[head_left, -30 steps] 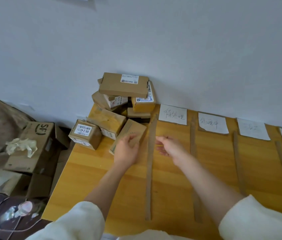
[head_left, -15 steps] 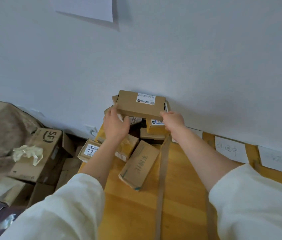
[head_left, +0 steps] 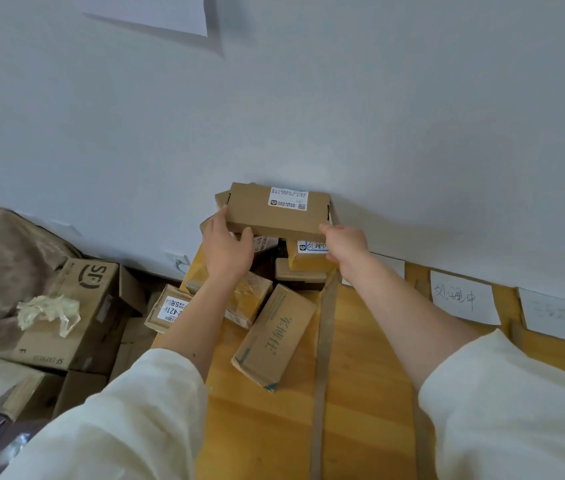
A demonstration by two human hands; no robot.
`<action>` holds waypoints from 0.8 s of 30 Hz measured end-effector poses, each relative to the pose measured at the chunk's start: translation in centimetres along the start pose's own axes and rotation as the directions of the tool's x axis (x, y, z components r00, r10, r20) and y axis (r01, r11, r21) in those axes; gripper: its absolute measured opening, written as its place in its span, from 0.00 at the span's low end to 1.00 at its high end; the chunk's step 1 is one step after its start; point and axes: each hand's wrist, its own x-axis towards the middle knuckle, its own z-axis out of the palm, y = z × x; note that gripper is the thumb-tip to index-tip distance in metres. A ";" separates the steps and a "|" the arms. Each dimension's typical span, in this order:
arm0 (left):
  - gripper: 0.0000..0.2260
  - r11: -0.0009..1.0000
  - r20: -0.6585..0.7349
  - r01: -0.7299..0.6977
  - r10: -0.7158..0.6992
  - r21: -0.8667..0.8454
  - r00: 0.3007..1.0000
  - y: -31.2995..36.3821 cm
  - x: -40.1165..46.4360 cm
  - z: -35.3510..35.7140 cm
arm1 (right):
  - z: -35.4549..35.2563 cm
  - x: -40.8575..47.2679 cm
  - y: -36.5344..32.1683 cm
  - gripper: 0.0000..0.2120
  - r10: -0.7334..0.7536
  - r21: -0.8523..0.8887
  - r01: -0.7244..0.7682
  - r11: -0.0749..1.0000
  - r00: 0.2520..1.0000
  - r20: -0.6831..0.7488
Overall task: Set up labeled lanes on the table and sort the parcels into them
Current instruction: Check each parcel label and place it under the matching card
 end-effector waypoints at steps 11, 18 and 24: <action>0.24 0.986 -0.017 0.007 -0.010 -0.164 1.000 0.6 -4.6 -1.2 | -3.8 -2.9 1.5 0.11 0.072 0.315 -0.104 0.943 0.991 0.112; 0.23 0.972 0.010 0.007 -0.005 -0.234 1.000 0.5 -9.0 -0.9 | -8.4 -5.8 5.3 0.07 0.015 0.465 -0.127 0.876 0.971 0.237; 0.24 0.952 0.144 0.088 -0.047 -0.292 0.988 0.6 -13.5 1.0 | -13.5 -8.8 9.8 0.16 -0.068 0.476 -0.063 0.877 0.965 0.252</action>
